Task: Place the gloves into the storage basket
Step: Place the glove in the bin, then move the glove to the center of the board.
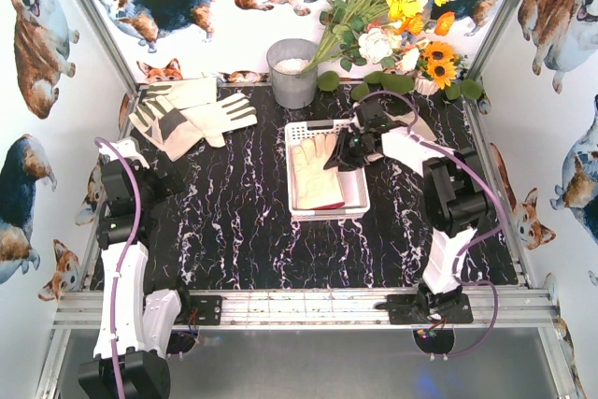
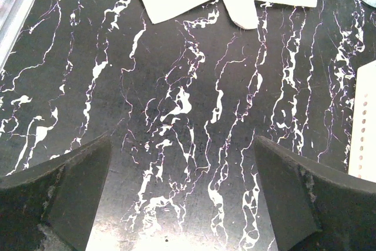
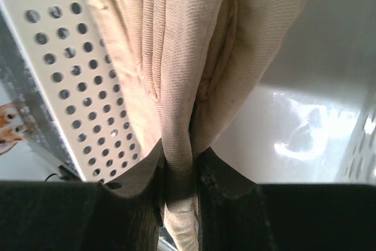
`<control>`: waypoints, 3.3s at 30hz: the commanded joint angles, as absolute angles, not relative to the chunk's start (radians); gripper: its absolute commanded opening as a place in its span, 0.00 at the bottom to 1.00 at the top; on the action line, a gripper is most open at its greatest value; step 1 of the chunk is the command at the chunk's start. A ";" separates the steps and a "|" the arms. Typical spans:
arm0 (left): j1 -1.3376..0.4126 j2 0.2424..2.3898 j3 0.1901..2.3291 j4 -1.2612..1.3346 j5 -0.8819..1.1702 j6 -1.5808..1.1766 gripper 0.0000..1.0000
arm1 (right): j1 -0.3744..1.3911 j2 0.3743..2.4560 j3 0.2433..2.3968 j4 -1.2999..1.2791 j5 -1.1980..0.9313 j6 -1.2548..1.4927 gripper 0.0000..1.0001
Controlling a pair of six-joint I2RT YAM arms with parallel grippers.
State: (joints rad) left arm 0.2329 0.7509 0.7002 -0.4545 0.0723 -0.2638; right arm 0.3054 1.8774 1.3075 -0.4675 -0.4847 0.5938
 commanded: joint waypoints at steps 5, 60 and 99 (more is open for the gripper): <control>0.233 0.742 0.719 -0.456 0.060 -0.251 1.00 | 0.373 1.957 1.405 -0.550 -0.282 0.520 0.00; 0.238 1.656 1.246 -0.295 -0.182 -0.522 0.67 | 0.318 1.109 1.142 -0.554 -0.146 0.371 0.75; 0.204 2.242 1.814 -0.443 -0.449 -0.670 0.37 | 0.309 0.972 1.069 -0.495 -0.264 0.513 0.75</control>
State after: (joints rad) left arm 0.2111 2.2196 1.7771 -0.4690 -0.4175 -0.6811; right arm 0.3119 1.0107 1.0676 -0.5468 -0.2714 0.5045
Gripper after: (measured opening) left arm 0.383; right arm 0.752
